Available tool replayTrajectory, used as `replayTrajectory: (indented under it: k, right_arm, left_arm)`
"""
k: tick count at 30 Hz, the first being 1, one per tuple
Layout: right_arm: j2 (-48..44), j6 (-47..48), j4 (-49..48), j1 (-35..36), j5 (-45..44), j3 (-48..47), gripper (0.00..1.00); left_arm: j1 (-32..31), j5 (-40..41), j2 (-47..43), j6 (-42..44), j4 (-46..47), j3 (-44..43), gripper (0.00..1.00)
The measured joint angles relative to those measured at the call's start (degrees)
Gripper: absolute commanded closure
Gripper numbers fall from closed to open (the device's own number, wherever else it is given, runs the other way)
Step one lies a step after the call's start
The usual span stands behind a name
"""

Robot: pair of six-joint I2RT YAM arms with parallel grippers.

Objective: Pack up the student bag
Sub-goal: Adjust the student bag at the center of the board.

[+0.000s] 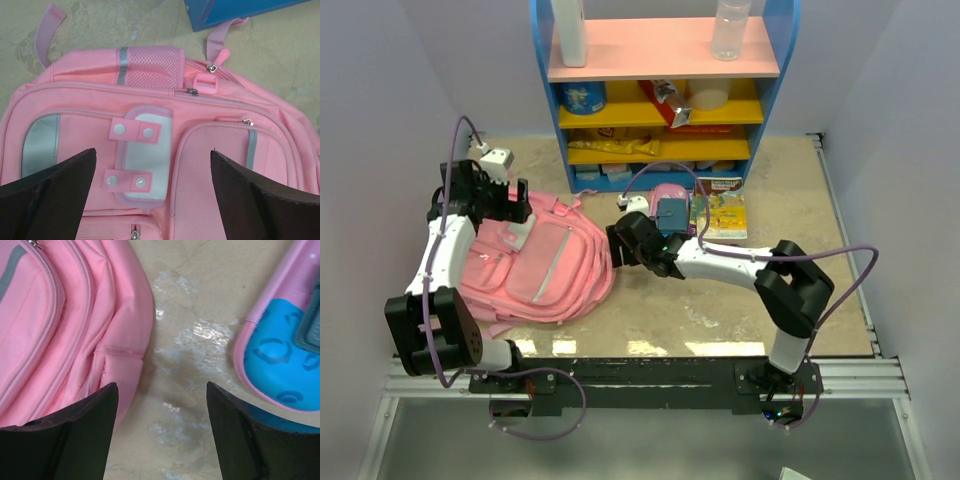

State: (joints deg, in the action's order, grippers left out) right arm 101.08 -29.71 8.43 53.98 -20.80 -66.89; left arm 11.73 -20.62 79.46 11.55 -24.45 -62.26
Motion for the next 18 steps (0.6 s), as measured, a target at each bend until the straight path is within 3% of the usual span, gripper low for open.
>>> replayTrajectory:
  k: [11,18]
  right_arm:
    - [7.80,-0.24,-7.56,1.22,7.13,-4.72,0.40]
    - [10.19,-0.63,-10.19,1.51,8.72,-5.25,0.62]
  left_arm:
    - [0.00,2.69,0.15,5.01,-0.11,5.99,0.07]
    - [-1.46,6.40,0.44,6.73,1.57,10.60,0.07]
